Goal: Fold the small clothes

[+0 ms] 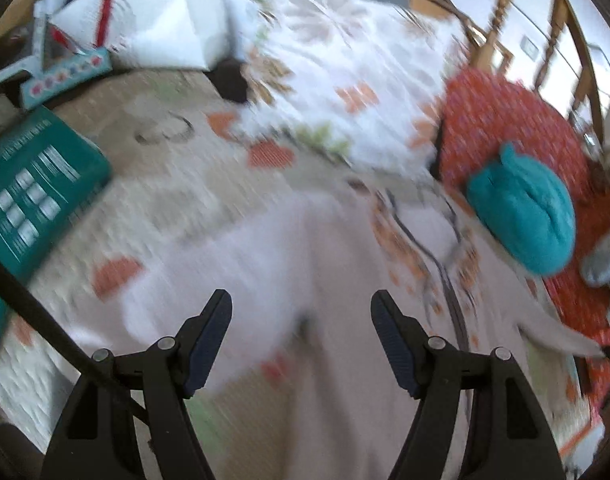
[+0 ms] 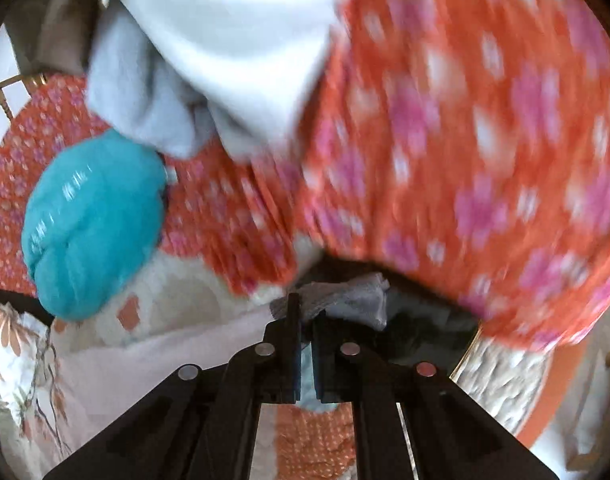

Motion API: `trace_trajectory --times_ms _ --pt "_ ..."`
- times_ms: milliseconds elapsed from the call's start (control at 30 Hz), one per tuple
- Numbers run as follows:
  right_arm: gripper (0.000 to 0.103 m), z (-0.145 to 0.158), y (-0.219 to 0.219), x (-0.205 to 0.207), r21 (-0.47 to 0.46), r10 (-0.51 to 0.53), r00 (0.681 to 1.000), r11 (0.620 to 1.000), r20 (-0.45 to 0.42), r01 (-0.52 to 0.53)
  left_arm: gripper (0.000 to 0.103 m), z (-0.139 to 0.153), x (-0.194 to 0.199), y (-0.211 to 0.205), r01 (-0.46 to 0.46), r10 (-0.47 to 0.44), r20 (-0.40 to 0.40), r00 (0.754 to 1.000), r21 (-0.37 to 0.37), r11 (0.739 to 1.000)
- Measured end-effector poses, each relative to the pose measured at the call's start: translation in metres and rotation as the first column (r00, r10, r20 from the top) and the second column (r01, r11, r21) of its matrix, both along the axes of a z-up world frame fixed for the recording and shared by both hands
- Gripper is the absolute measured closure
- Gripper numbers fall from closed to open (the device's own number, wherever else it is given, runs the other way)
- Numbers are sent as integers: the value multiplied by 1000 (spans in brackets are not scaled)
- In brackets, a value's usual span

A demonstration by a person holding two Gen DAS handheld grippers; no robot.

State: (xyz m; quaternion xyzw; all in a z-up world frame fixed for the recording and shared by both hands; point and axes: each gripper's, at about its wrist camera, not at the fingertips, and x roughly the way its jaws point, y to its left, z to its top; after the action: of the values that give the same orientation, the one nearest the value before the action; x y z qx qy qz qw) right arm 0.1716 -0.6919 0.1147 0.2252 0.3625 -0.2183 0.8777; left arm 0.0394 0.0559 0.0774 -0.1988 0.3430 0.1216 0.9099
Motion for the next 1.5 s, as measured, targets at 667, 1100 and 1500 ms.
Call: trace_trajectory --times_ms 667,1100,1500 --pt "98 -41 528 54 -19 884 455 456 -109 -890 25 7 -20 121 -285 294 63 954 -120 951" --pt "98 -96 636 22 -94 926 272 256 -261 -962 25 6 -46 154 -377 386 62 920 -123 918" --pt "94 -76 677 -21 -25 976 106 103 -191 -994 25 17 -101 187 -577 581 102 807 -69 814"
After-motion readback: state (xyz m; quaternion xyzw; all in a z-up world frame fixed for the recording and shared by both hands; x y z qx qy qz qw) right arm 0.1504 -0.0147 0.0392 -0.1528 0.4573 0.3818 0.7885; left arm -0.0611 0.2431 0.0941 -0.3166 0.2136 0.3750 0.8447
